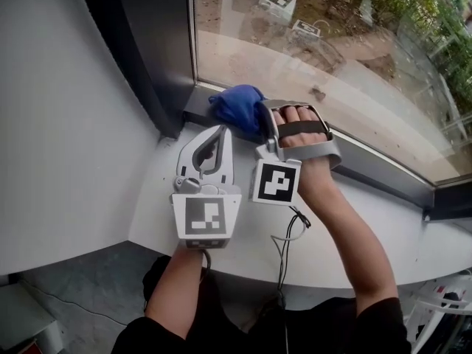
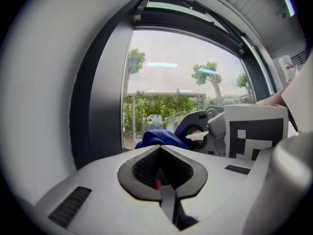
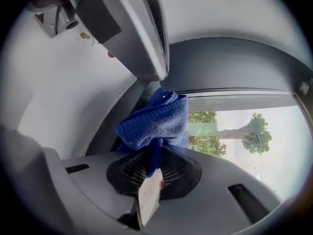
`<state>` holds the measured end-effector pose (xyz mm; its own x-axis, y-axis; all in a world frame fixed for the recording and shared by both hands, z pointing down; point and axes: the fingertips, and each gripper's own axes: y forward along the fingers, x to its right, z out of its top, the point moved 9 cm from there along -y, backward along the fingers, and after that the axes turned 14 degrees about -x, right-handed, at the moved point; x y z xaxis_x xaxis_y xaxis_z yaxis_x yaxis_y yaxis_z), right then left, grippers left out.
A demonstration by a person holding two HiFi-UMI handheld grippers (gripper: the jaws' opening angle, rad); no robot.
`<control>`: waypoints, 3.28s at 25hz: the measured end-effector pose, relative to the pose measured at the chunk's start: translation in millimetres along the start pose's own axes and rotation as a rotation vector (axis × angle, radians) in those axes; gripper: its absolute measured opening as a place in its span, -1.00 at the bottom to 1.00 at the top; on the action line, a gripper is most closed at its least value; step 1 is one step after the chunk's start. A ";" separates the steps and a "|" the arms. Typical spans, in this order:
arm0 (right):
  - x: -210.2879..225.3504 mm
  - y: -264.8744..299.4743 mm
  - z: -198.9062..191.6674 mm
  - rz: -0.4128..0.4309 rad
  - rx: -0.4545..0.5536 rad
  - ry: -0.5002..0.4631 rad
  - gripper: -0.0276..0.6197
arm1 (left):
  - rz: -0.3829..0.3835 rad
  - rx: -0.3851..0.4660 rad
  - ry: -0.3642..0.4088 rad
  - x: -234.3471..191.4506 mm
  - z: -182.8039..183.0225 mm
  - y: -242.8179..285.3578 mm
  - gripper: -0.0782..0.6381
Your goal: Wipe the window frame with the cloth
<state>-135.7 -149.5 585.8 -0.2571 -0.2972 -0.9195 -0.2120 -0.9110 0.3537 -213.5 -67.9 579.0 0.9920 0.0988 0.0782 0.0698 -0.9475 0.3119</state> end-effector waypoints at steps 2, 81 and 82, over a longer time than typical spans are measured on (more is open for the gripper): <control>0.8 -0.6 3.4 0.020 0.007 -0.008 -0.84 | 0.001 -0.002 -0.006 2.3 0.3 -1.5 -0.77; -35.5 -28.5 -107.8 -0.020 -0.104 0.192 -0.85 | -0.146 -0.001 0.088 109.9 14.4 5.1 -0.77; -36.0 -29.7 -109.9 -0.016 -0.102 0.202 -0.85 | -0.148 -0.001 0.094 112.4 14.0 5.4 -0.77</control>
<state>-16.5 -143.1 589.6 -0.0584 -0.3243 -0.9441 -0.1159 -0.9372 0.3291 -100.1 -66.1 576.2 0.9566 0.2655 0.1200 0.2143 -0.9201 0.3278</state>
